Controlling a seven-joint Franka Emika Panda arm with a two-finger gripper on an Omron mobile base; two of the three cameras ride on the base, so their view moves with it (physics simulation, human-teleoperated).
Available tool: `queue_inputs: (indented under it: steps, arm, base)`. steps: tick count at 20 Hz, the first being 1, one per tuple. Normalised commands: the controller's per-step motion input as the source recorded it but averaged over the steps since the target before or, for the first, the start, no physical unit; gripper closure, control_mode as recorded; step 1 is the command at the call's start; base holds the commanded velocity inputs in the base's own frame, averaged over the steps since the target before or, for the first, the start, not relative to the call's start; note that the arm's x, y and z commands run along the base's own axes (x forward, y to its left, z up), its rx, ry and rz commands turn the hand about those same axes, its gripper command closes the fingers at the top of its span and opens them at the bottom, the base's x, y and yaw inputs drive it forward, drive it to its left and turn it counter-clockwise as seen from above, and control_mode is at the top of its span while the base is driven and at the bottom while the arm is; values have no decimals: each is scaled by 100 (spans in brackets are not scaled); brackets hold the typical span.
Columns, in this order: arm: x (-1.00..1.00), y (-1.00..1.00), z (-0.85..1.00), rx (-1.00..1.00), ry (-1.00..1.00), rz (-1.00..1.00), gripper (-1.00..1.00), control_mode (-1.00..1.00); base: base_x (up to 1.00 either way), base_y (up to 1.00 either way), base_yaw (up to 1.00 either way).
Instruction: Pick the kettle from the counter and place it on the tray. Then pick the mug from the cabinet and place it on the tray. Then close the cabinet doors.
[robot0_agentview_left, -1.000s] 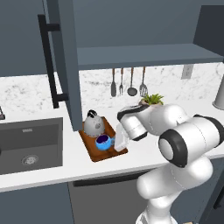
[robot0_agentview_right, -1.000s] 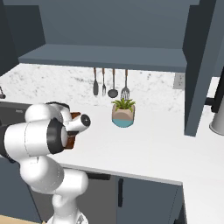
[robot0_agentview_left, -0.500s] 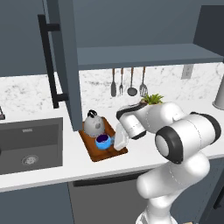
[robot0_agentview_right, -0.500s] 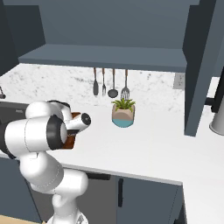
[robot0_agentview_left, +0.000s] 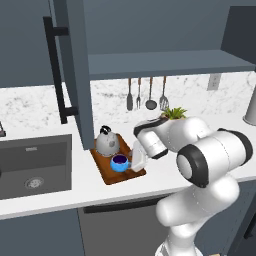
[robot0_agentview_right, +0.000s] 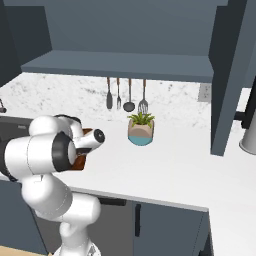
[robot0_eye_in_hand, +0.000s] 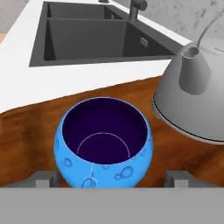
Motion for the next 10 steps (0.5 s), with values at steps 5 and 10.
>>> queue_inputs:
  steps: [5, 10]
  arm:
    - [-2, -19, 11, 0, 0, 0, -100, -100]
    - [-27, -7, 52, 0, -2, -2, -100, -100]
  base:
    - [0, 0, 0]
    - [0, 0, 0]
